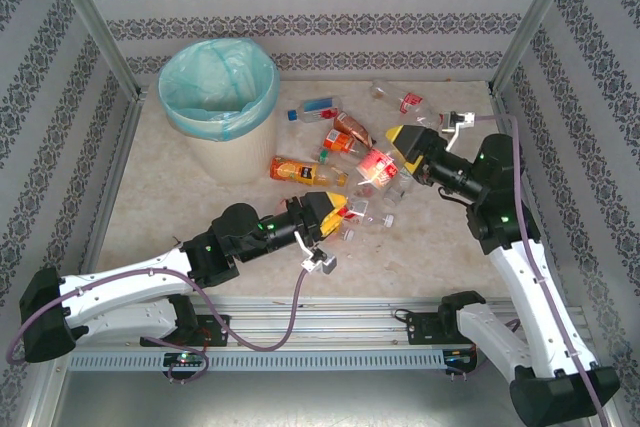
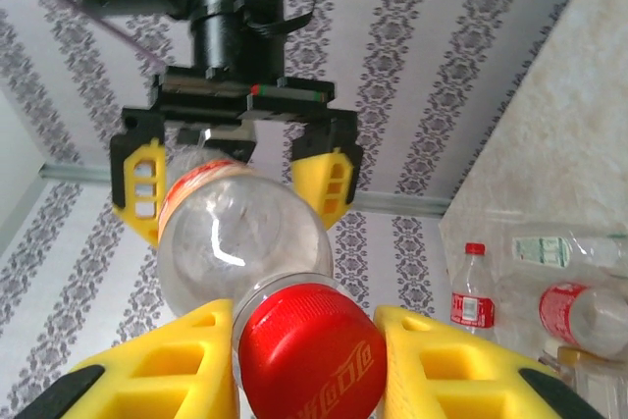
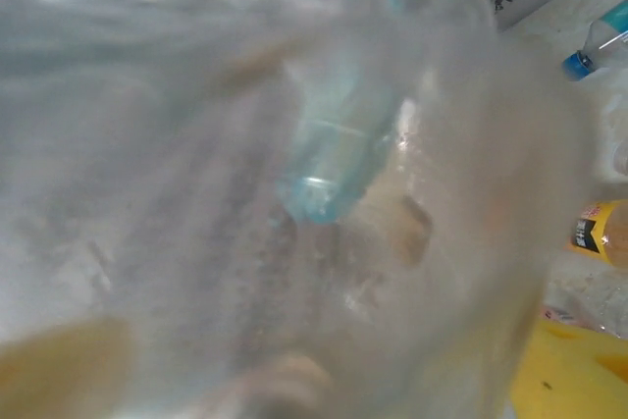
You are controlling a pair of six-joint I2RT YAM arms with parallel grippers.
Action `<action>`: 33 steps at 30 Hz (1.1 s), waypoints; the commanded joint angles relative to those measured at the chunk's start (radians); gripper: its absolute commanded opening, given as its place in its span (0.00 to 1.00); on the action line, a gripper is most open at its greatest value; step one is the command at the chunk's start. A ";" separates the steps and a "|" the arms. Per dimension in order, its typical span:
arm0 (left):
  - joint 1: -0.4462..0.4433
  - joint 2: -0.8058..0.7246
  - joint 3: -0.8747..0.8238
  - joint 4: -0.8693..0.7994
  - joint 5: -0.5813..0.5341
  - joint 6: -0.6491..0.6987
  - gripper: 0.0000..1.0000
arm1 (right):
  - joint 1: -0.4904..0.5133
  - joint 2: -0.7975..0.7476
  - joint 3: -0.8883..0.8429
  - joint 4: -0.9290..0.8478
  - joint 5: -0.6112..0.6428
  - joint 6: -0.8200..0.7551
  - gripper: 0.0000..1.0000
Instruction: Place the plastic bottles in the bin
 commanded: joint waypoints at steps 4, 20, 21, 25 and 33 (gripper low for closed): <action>-0.017 -0.062 0.049 0.262 -0.152 -0.256 0.00 | -0.053 -0.057 -0.024 -0.073 0.061 -0.050 0.98; -0.016 -0.136 0.256 -0.076 -0.210 -0.722 0.00 | -0.077 -0.002 -0.018 -0.022 0.026 -0.030 0.98; -0.015 -0.131 0.266 -0.096 -0.219 -0.733 0.00 | -0.077 -0.002 -0.021 -0.024 0.026 -0.032 0.98; -0.015 -0.074 0.325 -0.203 -0.412 -0.819 0.00 | -0.075 -0.001 -0.043 -0.060 0.049 -0.083 0.98; 0.042 -0.081 0.162 -0.594 -0.817 -1.603 0.00 | 0.186 0.090 -0.071 -0.256 0.244 -0.334 0.92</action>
